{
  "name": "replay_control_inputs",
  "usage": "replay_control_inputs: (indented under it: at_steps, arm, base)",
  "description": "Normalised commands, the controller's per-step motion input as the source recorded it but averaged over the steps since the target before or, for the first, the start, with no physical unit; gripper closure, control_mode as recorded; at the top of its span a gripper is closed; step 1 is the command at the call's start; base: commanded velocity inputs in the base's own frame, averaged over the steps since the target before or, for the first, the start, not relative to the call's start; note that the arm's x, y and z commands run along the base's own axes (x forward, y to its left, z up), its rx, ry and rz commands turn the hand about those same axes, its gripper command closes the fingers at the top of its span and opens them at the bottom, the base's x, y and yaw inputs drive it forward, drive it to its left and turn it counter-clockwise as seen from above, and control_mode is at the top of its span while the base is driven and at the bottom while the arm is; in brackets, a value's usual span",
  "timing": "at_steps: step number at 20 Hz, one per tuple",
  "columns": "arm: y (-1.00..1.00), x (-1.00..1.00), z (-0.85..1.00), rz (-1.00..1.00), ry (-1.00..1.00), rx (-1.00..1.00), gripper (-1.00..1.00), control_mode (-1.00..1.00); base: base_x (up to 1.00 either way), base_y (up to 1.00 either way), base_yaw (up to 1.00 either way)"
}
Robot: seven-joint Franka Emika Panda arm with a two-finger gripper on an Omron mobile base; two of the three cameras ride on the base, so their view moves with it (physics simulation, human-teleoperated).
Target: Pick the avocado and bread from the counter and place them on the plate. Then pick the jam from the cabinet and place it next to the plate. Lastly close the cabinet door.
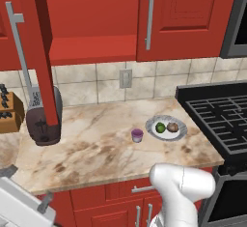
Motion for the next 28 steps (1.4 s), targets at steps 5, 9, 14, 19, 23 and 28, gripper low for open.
replay_control_inputs:
  at_steps: [5,9,14,19,23,28]
  arm:
    - [0.34,0.57,-0.12,-0.21,0.31,0.0,-1.0,-1.0]
    - [0.02,0.68,0.0,-0.17,0.15,0.04,-1.0,-1.0]
    - [0.0,0.57,0.0,-0.13,0.23,0.07,-1.0,-1.0]
    - [0.0,0.33,0.0,-0.13,0.24,0.04,-1.0,-1.0]
    - [0.0,0.4,0.0,-0.13,0.18,0.03,-1.0,-1.0]
    - [0.0,0.51,0.0,-0.07,0.15,0.03,-1.0,-1.0]
  base:
    - [0.0,0.0,0.0]
    - [0.0,0.0,0.0]
    - [0.0,0.0,0.0]
    - [0.0,0.0,0.0]
    - [0.0,0.0,0.0]
    - [0.0,0.0,0.0]
